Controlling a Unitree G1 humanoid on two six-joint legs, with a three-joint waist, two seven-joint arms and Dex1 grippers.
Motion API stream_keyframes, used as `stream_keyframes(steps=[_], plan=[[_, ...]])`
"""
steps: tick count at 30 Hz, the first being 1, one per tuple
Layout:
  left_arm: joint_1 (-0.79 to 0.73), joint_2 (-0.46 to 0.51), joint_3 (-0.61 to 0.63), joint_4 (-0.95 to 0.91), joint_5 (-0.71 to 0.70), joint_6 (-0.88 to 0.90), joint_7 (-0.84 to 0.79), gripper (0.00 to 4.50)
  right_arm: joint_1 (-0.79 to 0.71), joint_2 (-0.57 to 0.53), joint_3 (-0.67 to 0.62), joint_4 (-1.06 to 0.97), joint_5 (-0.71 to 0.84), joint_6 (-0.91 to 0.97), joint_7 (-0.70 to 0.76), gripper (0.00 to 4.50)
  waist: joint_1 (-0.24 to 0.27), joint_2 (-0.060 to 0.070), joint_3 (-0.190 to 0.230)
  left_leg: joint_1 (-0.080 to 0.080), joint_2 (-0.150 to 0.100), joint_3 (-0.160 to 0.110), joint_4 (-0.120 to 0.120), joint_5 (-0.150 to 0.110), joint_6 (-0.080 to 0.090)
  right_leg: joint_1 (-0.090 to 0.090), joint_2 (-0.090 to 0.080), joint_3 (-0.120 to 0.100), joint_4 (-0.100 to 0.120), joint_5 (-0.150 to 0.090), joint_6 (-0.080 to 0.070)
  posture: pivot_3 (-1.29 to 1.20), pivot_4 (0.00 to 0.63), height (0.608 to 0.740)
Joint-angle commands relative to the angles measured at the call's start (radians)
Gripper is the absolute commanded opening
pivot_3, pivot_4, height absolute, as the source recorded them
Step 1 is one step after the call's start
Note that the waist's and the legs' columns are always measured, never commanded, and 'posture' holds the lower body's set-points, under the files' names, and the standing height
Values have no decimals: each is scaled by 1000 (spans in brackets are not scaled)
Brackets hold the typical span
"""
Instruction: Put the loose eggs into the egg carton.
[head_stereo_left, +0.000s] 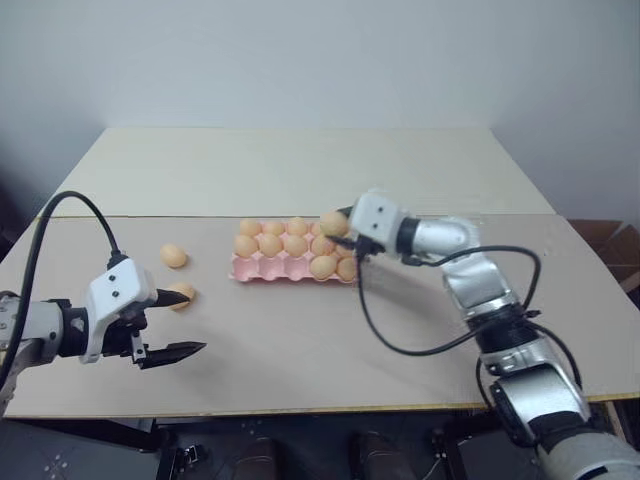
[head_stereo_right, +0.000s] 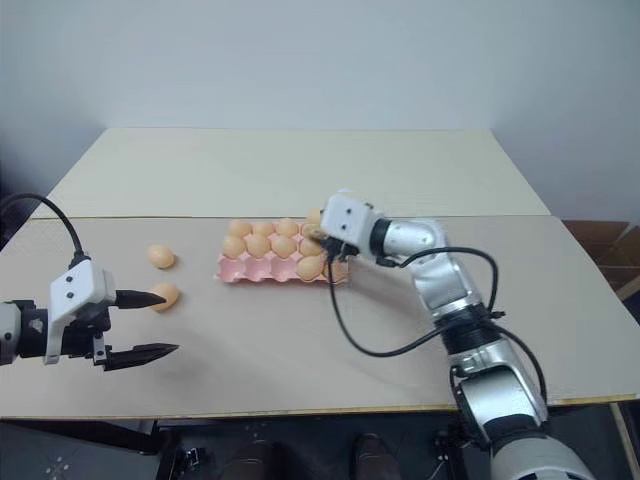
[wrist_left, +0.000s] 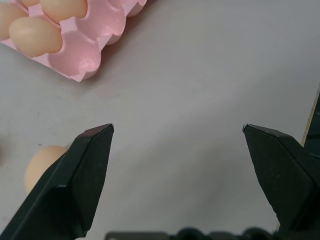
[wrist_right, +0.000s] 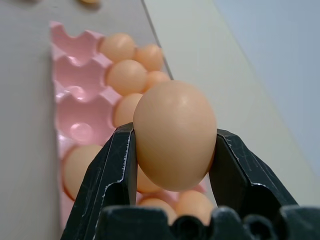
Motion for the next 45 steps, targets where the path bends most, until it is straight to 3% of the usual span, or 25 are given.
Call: stream_keyframes(steps=[1, 9, 17, 25, 31, 34, 39, 45], plan=[[19, 6, 46, -27, 10, 1, 7, 4500, -15, 32, 24, -13, -15, 10, -13, 1947, 0, 0, 0, -1, 0, 0, 0, 0, 0, -1, 0, 0, 0, 0, 0, 0, 150, 740], [88, -4, 94, -61, 5, 14, 19, 4500, -55, 87, 57, 98, -39, -26, -10, 1947, 1, 0, 0, -1, 0, 0, 0, 0, 0, -1, 0, 0, 0, 0, -1, 0, 150, 740], [99, -7, 99, -62, 4, 25, 27, 4500, -77, 111, 59, 176, -59, -103, -44, 4483, 0, 0, 0, -1, 1, 0, 0, 0, 0, -1, 1, 0, 0, 0, -1, 0, 150, 740], [99, -2, 99, -55, 16, 17, 29, 4500, -32, 46, 25, 14, -34, -53, -12, 4483, 3, 0, 0, -1, 1, 0, 0, 0, 0, -1, 0, 0, 0, 0, -1, 0, 150, 740], [139, -14, 147, -63, 25, 16, 21, 4500, 105, -114, -99, -329, 131, 145, 115, 4483, 7, 0, 0, -2, 1, 0, 0, 0, 0, -1, 0, -1, -1, 0, 0, 0, 150, 740], [166, -27, 176, -57, 37, 10, 27, 4500, 199, -215, -175, -445, 225, 154, 182, 4483, 7, 0, 0, -1, 1, 1, 0, 0, -1, -1, 0, -1, -1, 0, 0, 0, 150, 740], [182, -61, 213, -55, 61, 50, 98, 4500, 341, -359, -272, -556, 337, 206, 251, 4483, 5, 0, 0, 0, 1, 1, 0, 0, -1, 0, 0, -1, -1, -2, -3, 0, 150, 740], [201, -102, 240, -96, 56, 123, 165, 4500, 431, -439, -325, -634, 395, 262, 244, 4483, 4, -1, -1, 1, 3, 2, 0, 0, -1, -1, 1, -1, -1, -3, -6, 0, 150, 740]])
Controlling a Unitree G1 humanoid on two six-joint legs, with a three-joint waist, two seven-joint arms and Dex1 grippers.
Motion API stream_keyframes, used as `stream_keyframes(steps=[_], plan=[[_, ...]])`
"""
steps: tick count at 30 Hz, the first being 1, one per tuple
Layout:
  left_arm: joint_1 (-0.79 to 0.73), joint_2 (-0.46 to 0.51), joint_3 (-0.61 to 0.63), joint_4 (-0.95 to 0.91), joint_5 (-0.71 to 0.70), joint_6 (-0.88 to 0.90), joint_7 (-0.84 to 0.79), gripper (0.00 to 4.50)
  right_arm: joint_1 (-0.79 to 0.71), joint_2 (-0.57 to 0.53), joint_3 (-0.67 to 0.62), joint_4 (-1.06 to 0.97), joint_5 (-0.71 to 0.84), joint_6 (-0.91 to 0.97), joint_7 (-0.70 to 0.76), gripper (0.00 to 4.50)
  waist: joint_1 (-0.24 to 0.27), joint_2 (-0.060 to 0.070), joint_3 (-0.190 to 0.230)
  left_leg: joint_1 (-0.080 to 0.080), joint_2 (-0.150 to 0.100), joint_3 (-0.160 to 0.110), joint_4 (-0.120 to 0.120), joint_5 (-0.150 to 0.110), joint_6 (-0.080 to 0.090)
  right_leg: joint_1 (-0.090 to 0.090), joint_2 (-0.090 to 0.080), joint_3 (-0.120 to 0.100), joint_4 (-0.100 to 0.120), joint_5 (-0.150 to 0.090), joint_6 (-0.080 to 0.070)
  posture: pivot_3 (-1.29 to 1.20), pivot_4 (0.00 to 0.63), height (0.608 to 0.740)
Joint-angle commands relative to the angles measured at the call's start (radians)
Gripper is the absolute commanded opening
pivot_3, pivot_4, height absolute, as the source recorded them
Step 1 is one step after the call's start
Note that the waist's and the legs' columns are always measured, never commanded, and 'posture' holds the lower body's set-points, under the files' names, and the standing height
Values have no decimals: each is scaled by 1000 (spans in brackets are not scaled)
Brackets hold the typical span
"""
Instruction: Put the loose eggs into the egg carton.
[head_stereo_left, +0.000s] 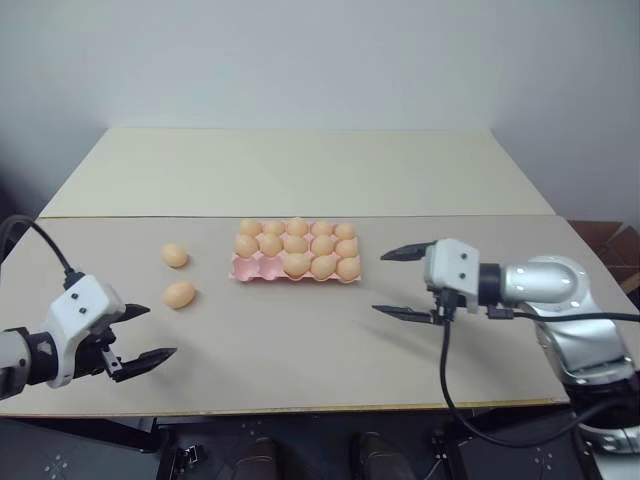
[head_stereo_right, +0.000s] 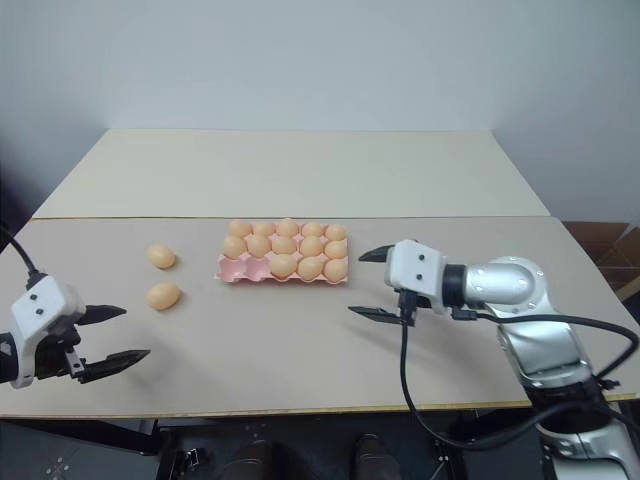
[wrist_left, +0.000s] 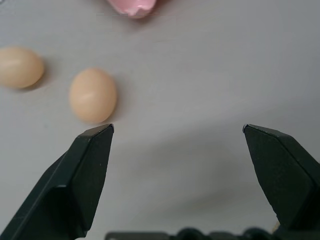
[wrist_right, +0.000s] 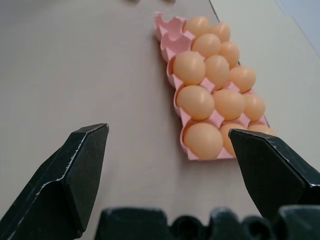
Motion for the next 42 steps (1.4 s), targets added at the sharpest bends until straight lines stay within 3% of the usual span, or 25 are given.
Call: stream_keyframes(steps=[1, 10, 18, 26, 32, 42], plan=[[8, -10, 49, -51, -8, 23, 18, 4500, 10, -31, -46, -62, 41, 27, -10, 4483, 1, 0, 0, 0, 0, 0, 0, 0, 0, 0, 0, 0, 0, 0, 0, 0, 150, 740], [-24, -15, 51, -35, -4, 82, 72, 4500, 42, -60, -49, -82, 48, 41, -45, 4483, 4, 0, 0, 0, 0, 0, 0, 0, 0, 0, 0, 0, 0, 0, -1, 0, 150, 740], [-316, -119, -167, 178, 54, 49, 259, 4500, 67, -45, -34, -125, 47, 64, -108, 4483, 18, -2, -1, 1, 0, 0, 1, 0, 0, 2, 0, 0, 0, 0, 0, 0, 150, 740], [-504, -212, -329, 441, 141, -81, 316, 4500, 116, -56, -56, -181, 43, 95, -162, 4483, 26, -5, -3, -1, -1, 0, 1, 0, 0, 2, 0, 0, -1, 4, 5, 0, 150, 740], [-556, -236, -394, 514, 126, -136, 242, 4500, 141, -64, -74, -207, 39, 106, -188, 4483, 25, -8, -5, -1, -1, 0, 1, 0, 0, 2, 0, 0, -1, 4, 5, 0, 150, 740], [-650, -287, -443, 659, 186, -234, 275, 4500, 152, -70, -86, -212, 49, 121, -206, 4483, 26, -8, -5, -1, -1, 0, 2, 0, 0, 2, 0, 0, -1, 4, 5, 0, 150, 740]])
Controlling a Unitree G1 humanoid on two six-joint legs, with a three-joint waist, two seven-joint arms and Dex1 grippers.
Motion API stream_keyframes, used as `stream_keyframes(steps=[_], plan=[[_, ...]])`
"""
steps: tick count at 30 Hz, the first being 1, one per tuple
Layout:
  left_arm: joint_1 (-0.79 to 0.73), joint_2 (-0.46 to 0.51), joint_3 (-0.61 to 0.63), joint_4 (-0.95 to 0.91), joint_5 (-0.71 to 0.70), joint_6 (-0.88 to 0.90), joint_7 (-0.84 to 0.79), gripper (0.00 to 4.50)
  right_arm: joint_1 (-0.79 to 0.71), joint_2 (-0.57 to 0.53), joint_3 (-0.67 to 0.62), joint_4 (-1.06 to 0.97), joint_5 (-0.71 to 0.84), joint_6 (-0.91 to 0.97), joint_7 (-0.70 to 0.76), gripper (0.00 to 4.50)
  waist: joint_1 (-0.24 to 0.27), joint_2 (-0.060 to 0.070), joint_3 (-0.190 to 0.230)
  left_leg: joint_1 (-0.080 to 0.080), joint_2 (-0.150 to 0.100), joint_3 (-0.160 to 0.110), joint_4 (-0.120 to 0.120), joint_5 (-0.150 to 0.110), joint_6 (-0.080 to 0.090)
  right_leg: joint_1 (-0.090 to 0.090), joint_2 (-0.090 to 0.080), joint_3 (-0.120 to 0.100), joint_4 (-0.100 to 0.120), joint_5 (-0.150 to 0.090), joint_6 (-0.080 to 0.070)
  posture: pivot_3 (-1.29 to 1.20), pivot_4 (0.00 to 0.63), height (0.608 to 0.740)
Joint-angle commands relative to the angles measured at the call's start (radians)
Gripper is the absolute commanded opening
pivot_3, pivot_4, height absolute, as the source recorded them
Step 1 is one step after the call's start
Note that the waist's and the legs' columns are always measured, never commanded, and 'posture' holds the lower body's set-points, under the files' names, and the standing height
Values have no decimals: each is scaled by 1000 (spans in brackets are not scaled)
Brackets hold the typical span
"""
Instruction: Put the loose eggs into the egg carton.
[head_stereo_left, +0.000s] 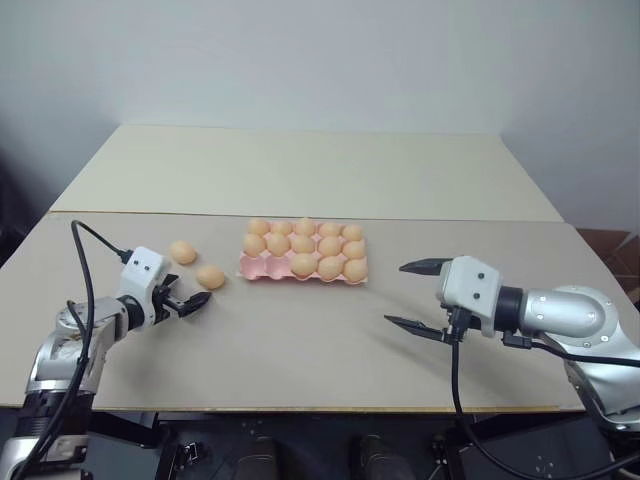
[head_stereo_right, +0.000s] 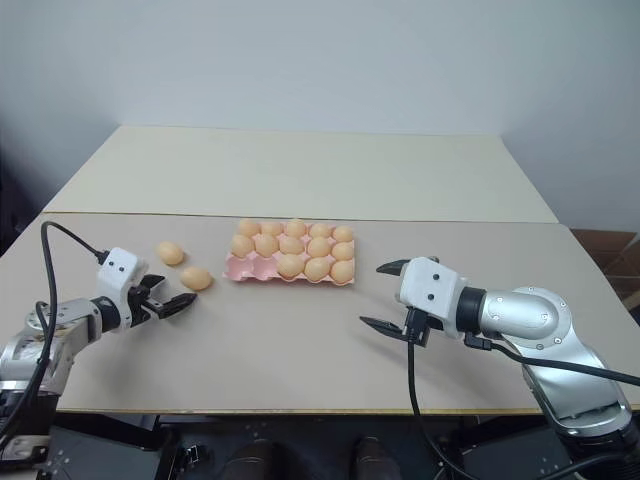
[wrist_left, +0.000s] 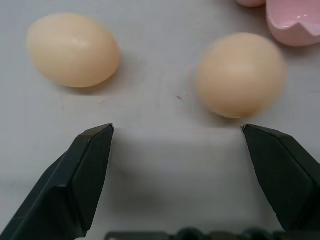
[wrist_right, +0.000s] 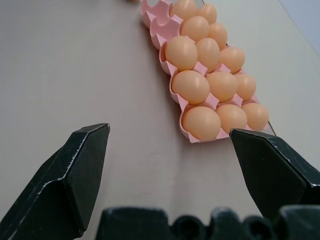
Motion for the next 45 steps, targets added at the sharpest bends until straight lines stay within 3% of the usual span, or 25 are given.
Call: stream_keyframes(steps=[1, 13, 22, 33, 45], plan=[[-41, -4, 4, 9, 10, -37, 3, 4500, -3, -13, -42, -22, 13, 0, -9, 4483, 0, 0, 0, 0, 0, 0, 0, 0, 0, 0, 0, 0, 0, 0, 0, 0, 150, 740], [1, 29, 0, -63, 2, -34, -75, 4500, -19, -7, -35, -9, 5, -2, -22, 4483, -2, 0, 0, 0, 0, 0, 0, 0, 0, 1, 0, 0, 0, 0, 0, 0, 150, 740], [122, 156, 30, -239, -43, 65, -172, 4500, 9, -5, -43, -39, 12, 13, -51, 4483, -1, 0, 0, 1, 0, 0, 0, 0, 0, 1, 0, 0, 0, 0, 0, 0, 150, 740], [54, 109, -20, -267, -90, 52, -221, 4500, -14, 2, -30, -20, 1, 3, -64, 4483, -1, -1, 0, 0, 0, 0, 0, 0, 0, 1, 0, 0, -1, 0, 0, 0, 150, 740], [-99, -5, -109, -94, -3, -4, -135, 4500, -8, -5, -42, -35, 4, 16, -80, 4483, 0, -1, -1, 0, -1, 0, 1, 0, 0, 2, 0, 0, -1, 0, 1, 0, 150, 740]])
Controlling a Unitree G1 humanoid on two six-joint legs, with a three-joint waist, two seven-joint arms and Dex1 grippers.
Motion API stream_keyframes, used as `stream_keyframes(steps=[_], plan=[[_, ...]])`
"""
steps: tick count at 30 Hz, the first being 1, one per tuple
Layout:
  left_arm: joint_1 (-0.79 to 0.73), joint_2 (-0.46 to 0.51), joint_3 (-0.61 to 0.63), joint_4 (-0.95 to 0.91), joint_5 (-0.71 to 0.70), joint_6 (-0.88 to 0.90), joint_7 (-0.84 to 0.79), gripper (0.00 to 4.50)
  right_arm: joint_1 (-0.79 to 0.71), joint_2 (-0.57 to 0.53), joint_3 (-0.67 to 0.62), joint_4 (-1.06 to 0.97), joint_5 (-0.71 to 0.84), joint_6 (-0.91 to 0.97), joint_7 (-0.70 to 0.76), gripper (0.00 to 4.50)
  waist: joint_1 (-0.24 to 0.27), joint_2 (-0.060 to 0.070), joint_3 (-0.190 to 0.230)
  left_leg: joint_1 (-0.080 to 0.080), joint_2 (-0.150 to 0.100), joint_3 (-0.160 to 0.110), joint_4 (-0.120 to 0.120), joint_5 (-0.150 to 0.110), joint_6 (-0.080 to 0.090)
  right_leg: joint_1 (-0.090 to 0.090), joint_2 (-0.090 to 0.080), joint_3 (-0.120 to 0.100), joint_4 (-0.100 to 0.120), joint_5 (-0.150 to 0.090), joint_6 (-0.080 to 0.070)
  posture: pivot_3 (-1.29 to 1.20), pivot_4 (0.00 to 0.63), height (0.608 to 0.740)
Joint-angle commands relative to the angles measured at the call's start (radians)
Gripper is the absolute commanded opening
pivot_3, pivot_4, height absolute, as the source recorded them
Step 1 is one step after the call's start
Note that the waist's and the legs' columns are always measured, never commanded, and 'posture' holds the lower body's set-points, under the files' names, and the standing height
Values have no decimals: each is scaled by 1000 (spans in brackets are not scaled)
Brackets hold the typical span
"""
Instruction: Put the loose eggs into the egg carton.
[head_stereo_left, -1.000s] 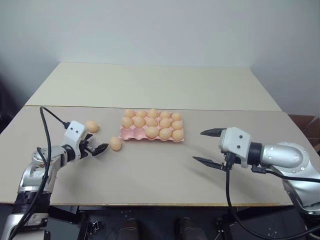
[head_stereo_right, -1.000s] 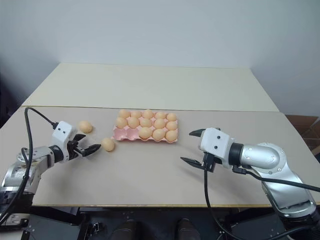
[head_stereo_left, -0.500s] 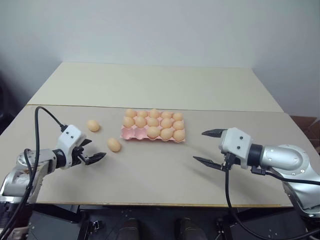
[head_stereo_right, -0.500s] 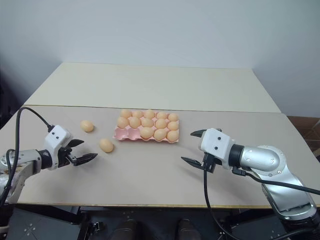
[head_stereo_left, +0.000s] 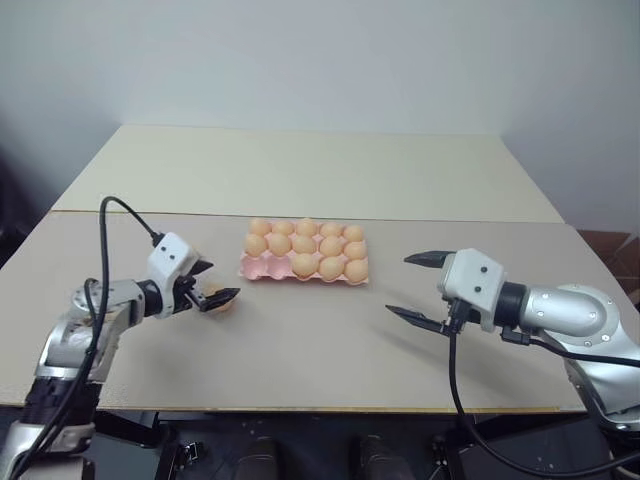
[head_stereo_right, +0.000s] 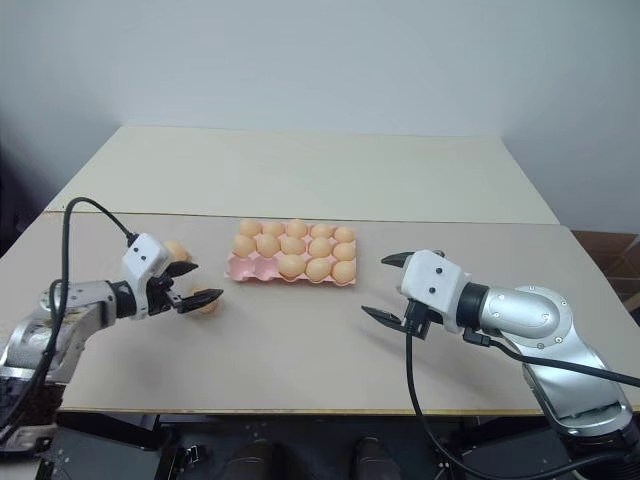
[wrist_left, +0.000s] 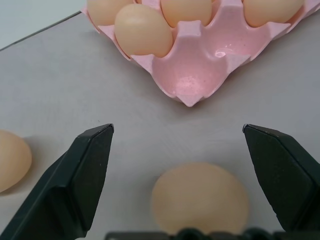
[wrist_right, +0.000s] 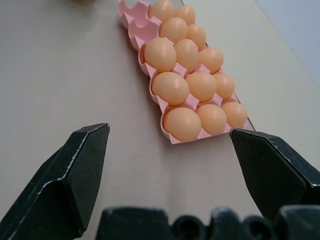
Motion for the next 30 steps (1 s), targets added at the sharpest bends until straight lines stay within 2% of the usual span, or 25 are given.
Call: stream_keyframes(steps=[1, 7, 21, 30], plan=[[-33, -16, -12, 24, 16, -26, 7, 4500, 1, -11, -38, -34, 5, 5, -11, 4483, -1, 0, 0, 0, 0, 0, 0, 0, 0, 0, 0, 0, 0, 0, 0, 0, 150, 740], [-38, -19, -27, 45, 25, -33, -6, 4500, 9, -16, -46, -43, 4, 15, -19, 4483, -1, 0, 0, 0, 0, 0, 0, 0, 0, 0, 0, 0, 0, 0, 0, 0, 150, 740], [84, 65, 33, -52, -1, -1, -33, 4500, 19, -1, -28, -46, -6, 8, -32, 4483, -1, 0, 0, 1, 0, 0, 0, 0, 0, 1, -1, 0, 0, 0, 0, 0, 150, 740], [29, 6, 11, 9, 11, -46, -6, 4500, 14, 7, -11, -33, -22, -9, -38, 4483, 1, 0, 0, 1, -1, -1, 0, 0, 0, 1, -1, 0, 0, 0, 0, 0, 150, 740]])
